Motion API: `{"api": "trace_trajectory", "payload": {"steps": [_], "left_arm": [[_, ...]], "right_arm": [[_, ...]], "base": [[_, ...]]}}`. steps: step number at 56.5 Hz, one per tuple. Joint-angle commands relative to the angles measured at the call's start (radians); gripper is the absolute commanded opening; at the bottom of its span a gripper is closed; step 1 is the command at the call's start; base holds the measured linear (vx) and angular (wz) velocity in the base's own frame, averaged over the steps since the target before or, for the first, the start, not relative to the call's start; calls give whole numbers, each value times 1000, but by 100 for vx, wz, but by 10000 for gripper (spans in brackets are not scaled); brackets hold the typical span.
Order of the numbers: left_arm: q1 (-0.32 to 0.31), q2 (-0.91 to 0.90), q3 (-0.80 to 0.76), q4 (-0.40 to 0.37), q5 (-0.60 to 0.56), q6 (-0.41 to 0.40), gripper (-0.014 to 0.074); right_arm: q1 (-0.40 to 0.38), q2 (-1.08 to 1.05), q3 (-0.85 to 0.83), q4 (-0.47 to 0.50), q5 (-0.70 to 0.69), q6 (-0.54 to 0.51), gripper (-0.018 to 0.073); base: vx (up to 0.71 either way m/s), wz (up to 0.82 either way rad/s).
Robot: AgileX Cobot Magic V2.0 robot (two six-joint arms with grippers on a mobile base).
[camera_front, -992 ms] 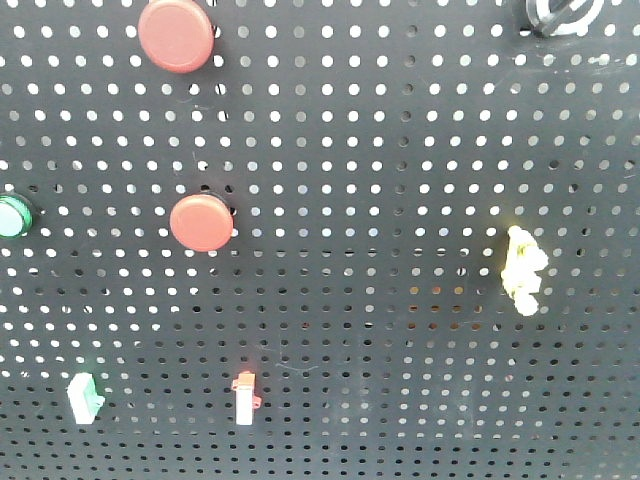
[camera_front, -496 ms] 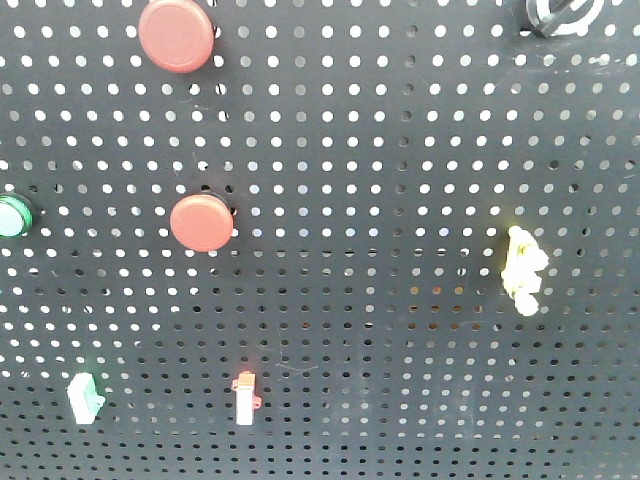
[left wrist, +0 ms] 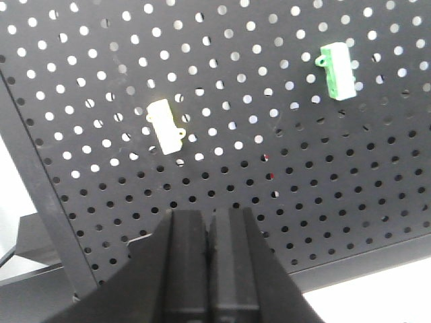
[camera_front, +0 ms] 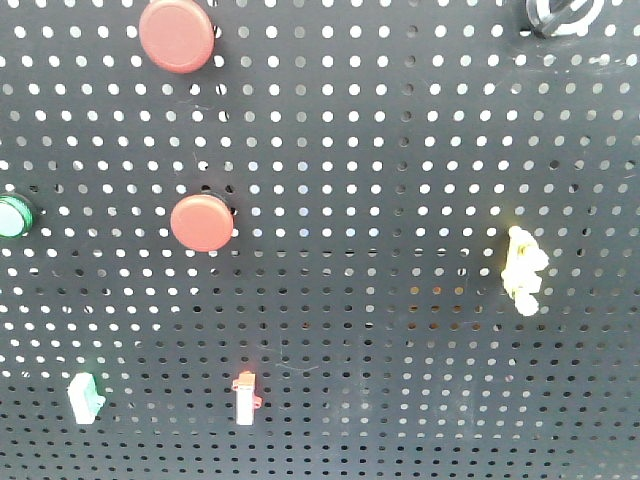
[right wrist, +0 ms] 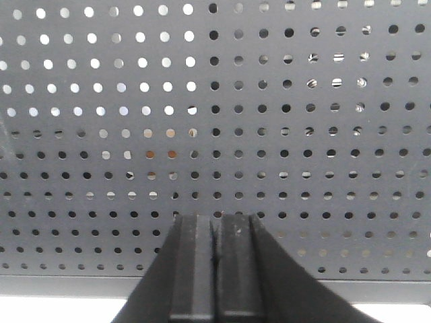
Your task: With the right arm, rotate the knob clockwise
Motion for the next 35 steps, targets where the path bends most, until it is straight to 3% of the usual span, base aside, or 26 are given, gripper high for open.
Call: {"api": "trace_trajectory", "payload": {"steps": [1, 35], "left_arm": [[-8, -17, 33, -5, -76, -4, -6], [-8, -17, 33, -5, -76, -4, -6]], "right_arm": [[-7, -12, 8, -9, -80, -12, -8], [-7, -12, 8, -8, -80, -12, -8]], "base": [[0, 0], [0, 0]]}}
